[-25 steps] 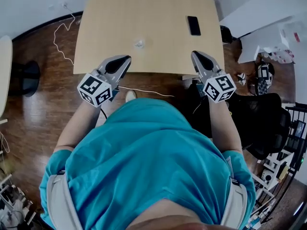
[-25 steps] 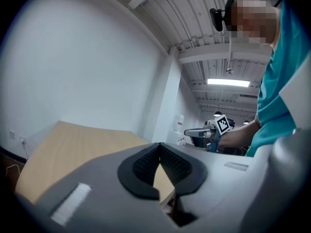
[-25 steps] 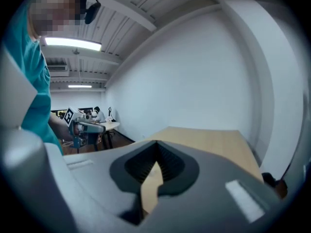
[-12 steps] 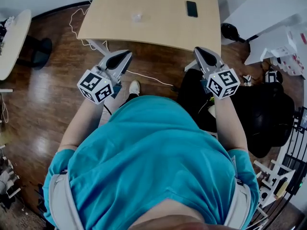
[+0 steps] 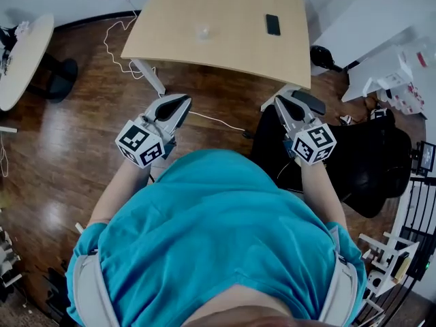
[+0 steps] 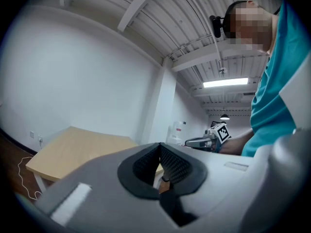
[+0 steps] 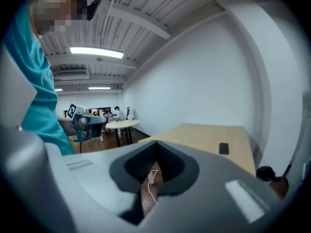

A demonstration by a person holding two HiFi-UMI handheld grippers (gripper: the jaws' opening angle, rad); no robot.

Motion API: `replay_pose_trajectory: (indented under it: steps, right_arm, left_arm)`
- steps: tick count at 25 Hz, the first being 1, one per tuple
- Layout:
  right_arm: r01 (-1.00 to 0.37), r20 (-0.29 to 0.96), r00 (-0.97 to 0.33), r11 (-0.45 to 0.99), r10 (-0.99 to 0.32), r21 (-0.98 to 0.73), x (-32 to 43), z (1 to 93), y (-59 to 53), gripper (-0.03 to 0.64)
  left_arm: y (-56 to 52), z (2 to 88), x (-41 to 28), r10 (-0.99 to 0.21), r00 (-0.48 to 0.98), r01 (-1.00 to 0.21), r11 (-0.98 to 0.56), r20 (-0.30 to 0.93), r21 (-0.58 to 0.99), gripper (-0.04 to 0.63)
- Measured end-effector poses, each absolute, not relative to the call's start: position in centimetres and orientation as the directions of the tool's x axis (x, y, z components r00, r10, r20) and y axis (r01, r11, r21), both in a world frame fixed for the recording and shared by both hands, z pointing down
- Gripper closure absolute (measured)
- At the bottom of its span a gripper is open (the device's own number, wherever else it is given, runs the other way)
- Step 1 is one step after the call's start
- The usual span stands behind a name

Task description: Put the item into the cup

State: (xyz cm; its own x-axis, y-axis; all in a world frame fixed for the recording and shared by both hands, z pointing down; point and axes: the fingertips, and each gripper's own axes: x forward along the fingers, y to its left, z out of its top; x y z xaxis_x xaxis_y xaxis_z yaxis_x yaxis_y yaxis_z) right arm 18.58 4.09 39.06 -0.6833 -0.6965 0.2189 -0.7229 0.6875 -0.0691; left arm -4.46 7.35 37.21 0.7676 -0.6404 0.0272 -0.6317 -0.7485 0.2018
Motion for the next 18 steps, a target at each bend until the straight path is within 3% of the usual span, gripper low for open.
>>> replay_pose_trajectory:
  steps: [12,18]
  right_arm:
    - [-0.796,0.209,-0.602,0.600,-0.771,-0.078,7.5,37.0,9.6,0.614]
    - [-0.782,0.179,-0.619,0.620,-0.764,-0.059,7.6,36.0,12.1,0.614]
  left_arm:
    - [11.7,37.8,-16.7,-0.526,0.849,-0.527,-0.832,0.055,0.173,0.591]
    - [12.9,36.6,-16.0,-0.539,0.842,-0.534,-0.828,0.017,0.172,0.591]
